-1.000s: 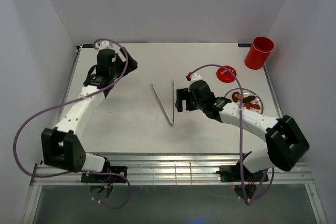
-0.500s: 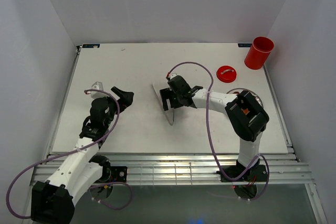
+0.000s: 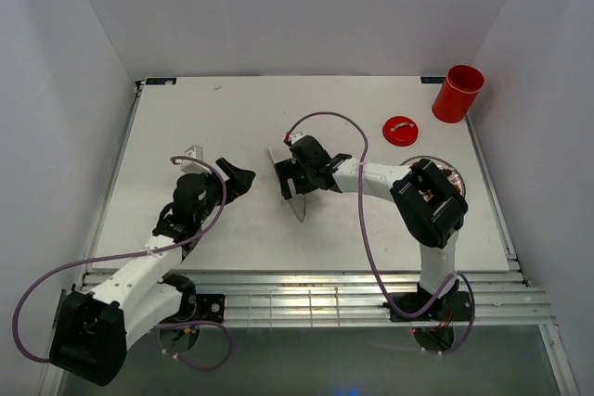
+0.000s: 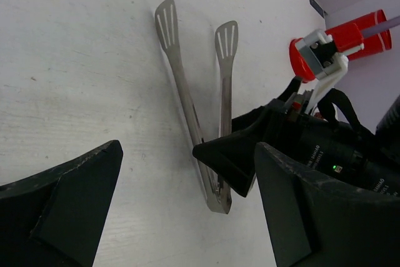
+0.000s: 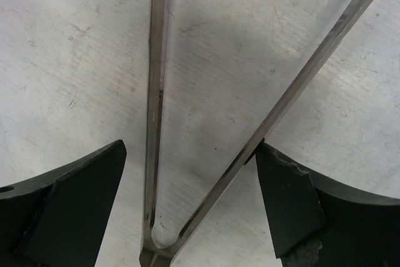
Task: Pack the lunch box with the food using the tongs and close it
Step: Pick up the clamp at the center of the board.
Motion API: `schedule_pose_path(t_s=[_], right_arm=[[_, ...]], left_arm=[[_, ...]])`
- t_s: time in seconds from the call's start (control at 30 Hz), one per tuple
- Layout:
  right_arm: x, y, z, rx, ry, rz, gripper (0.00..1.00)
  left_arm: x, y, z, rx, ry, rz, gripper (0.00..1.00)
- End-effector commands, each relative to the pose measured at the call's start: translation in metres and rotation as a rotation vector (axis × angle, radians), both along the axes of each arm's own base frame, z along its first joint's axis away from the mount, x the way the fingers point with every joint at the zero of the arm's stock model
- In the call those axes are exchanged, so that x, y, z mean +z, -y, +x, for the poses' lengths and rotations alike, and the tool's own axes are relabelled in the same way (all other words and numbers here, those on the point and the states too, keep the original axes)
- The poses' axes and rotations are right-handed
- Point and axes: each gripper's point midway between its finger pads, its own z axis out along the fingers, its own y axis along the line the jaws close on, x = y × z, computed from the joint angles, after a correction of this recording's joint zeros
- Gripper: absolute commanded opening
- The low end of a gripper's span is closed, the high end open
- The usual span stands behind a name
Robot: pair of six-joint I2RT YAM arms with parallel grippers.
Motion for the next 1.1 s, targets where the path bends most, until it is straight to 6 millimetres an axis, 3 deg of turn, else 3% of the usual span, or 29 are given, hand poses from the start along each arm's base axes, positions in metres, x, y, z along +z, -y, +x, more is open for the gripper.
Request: schedule_pose_path(t_s=[0.0, 0.2, 0.57, 0.9, 0.97, 1.07], right_arm=[[0.023, -0.017, 0.012, 0.019, 0.067, 0.060, 0.90], [0.006, -0.017, 0.018, -0.013, 0.042, 0.004, 0.90], [-0.008, -0.014, 0.027, -0.135, 0.075, -0.104, 0.93], [-0.017, -0.018, 0.027, -0.146, 0.054, -0.117, 1.00], [-0.020, -0.016, 0.026, -0.145, 0.048, -0.123, 0.89], [-0.024, -0.010, 0.021, -0.130, 0.039, -0.147, 0.82]], left_arm=[[0.019, 0.000, 0.000, 0.005, 0.087, 0.004, 0.96], [0.021, -0.010, -0.004, 0.044, 0.137, 0.030, 0.97], [0.046, -0.025, -0.018, 0.099, 0.261, -0.014, 0.97], [0.048, -0.023, -0.019, 0.093, 0.265, -0.013, 0.96], [0.047, -0.023, -0.019, 0.093, 0.264, -0.012, 0.96], [0.041, -0.021, -0.018, 0.083, 0.246, -0.008, 0.96]])
